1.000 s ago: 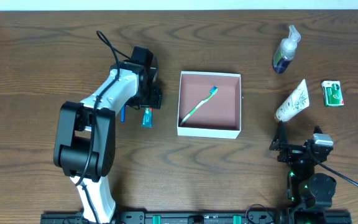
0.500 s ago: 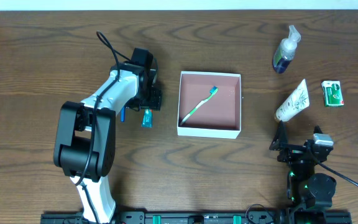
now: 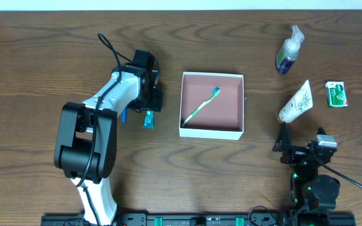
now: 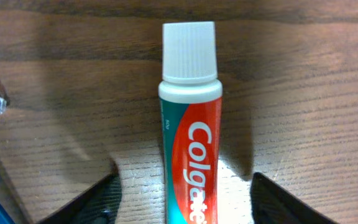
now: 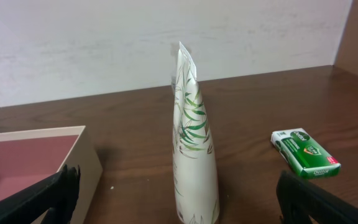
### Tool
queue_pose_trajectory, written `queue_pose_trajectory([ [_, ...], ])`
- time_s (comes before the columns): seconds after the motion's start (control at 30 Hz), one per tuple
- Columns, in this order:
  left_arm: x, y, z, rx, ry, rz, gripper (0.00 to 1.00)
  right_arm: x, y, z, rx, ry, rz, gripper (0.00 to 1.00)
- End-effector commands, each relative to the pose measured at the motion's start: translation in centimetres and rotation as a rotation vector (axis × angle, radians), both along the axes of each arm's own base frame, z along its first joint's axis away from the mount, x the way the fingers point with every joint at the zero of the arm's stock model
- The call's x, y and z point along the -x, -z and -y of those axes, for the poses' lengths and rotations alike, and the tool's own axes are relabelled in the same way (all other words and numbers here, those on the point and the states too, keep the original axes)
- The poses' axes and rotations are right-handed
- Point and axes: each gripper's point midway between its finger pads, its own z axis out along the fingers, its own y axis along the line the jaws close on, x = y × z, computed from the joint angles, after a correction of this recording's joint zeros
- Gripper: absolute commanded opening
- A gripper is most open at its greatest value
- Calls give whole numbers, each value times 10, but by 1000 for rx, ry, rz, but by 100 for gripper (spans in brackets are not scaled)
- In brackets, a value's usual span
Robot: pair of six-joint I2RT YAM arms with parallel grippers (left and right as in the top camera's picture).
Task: Pack container
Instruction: 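Lower the left gripper and grasp the toothpaste tube, then lift the toothpaste tube and carry it over the box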
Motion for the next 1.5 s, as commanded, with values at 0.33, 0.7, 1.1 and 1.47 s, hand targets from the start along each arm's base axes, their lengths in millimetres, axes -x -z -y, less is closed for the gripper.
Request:
queue_pose_trajectory([
  [0.33, 3, 6, -2, -12, 4, -15, 23, 0, 1, -3, 10, -14, -2, 99],
  [0.7, -3, -7, -1, -4, 4, 21, 6, 0, 1, -3, 10, -14, -2, 99],
  [1.1, -24, -145, 11, 86, 14, 329, 6, 0, 1, -3, 10, -14, -2, 99],
  [1.47, 25, -256, 91, 310, 236, 578, 6, 0, 1, -3, 10, -14, -2, 99],
])
